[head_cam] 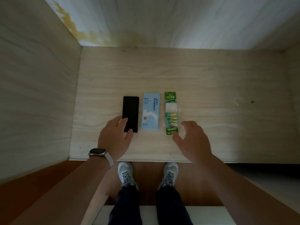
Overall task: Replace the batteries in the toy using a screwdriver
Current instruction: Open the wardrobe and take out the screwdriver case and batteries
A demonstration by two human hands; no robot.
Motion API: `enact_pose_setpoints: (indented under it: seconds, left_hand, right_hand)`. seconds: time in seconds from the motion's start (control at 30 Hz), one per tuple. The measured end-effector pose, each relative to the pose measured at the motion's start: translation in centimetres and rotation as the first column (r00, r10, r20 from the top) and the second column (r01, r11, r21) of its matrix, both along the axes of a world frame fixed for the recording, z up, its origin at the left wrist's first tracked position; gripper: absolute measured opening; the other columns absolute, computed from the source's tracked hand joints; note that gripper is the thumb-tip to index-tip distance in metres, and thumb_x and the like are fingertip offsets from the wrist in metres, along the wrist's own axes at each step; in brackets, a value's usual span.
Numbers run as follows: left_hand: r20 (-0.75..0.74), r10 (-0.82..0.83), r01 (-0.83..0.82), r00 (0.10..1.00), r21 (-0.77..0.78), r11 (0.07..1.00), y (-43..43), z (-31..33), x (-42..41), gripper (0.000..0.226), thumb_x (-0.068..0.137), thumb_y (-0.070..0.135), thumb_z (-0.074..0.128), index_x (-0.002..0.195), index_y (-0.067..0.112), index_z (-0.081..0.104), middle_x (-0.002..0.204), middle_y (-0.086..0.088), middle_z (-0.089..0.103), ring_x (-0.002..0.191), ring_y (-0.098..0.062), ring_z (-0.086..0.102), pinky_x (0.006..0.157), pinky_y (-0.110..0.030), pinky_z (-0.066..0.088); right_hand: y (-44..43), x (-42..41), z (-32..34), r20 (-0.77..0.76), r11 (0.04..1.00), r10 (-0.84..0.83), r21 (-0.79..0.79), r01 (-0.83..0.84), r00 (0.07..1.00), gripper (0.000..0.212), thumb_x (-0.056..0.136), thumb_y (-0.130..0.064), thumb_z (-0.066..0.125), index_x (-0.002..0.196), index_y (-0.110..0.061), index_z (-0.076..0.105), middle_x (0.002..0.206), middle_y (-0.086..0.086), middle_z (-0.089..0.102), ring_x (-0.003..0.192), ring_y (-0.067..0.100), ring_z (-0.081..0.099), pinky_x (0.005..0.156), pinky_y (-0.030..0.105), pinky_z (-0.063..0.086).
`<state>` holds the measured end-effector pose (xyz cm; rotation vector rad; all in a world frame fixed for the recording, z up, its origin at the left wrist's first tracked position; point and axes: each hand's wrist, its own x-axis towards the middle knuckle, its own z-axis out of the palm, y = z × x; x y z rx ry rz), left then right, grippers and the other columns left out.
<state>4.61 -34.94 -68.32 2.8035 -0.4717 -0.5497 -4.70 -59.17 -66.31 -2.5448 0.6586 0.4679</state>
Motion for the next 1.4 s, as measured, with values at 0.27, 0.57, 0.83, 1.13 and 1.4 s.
enact_pose_setpoints:
  seconds: [0.27, 0.57, 0.83, 1.13, 1.4]
  left_hand:
    - [-0.112, 0.163, -0.161, 0.980, 0.025, 0.987, -1.2, -3.9, 1.8, 0.067, 0.095, 0.046, 0.058, 0.147, 0.007, 0.039, 0.139, -0.015, 0.049, 0.124, -0.034, 0.048, 0.093, -0.045, 0.047]
    - [-0.168, 0.384, -0.389, 0.908, 0.004, 0.921, -3.5, -5.1, 3.7, 0.078, 0.080, 0.055, 0.072, 0.136, 0.010, 0.042, 0.126, -0.013, 0.047, 0.113, -0.034, 0.053, 0.084, -0.045, 0.051]
    - [-0.303, 0.489, -0.550, 0.818, -0.161, 0.820, -4.5, -5.0, 4.0, 0.059, 0.077, 0.036, 0.080, 0.119, 0.012, 0.046, 0.113, -0.008, 0.056, 0.097, -0.033, 0.061, 0.076, -0.044, 0.054]
    - [-0.313, 0.543, -0.624, 0.779, -0.309, 0.717, -4.7, -4.5, 3.5, 0.040, 0.096, 0.021, 0.063, 0.129, 0.007, 0.047, 0.112, -0.008, 0.063, 0.091, -0.019, 0.056, 0.072, -0.028, 0.042]
    - [-0.346, 0.538, -0.640, 0.769, -0.422, 0.643, -6.2, -2.9, 2.7, 0.030, 0.096, 0.019, 0.063, 0.122, 0.013, 0.048, 0.095, 0.014, 0.057, 0.080, 0.006, 0.055, 0.059, -0.003, 0.043]
  right_hand:
    - [1.6, 1.4, -4.5, -0.048, 0.981, -0.191, 0.019, 0.192, 0.980, 0.054, 0.088, -0.050, 0.058, 0.131, -0.018, 0.047, 0.119, 0.003, 0.053, 0.110, 0.025, 0.052, 0.081, 0.037, 0.046]
    - [2.0, 3.3, -7.0, -0.039, 0.947, -0.321, -0.001, 0.321, 0.946, 0.063, 0.081, -0.058, 0.063, 0.125, -0.018, 0.044, 0.115, 0.002, 0.051, 0.107, 0.023, 0.051, 0.074, 0.036, 0.045]
    - [1.9, 4.0, -7.1, -0.036, 0.945, -0.328, -0.005, 0.328, 0.944, 0.061, 0.077, -0.050, 0.069, 0.120, -0.014, 0.045, 0.107, 0.001, 0.047, 0.097, 0.022, 0.051, 0.069, 0.032, 0.042]
    - [1.4, 4.2, -7.3, -0.006, 0.952, -0.305, 0.022, 0.305, 0.952, 0.057, 0.074, -0.044, 0.073, 0.114, -0.012, 0.048, 0.107, 0.004, 0.049, 0.096, 0.023, 0.052, 0.074, 0.035, 0.048]
    - [1.1, 4.3, -7.4, 0.014, 0.959, -0.282, 0.004, 0.282, 0.959, 0.057, 0.072, -0.044, 0.070, 0.115, -0.012, 0.050, 0.105, 0.004, 0.051, 0.096, 0.025, 0.053, 0.082, 0.037, 0.047]
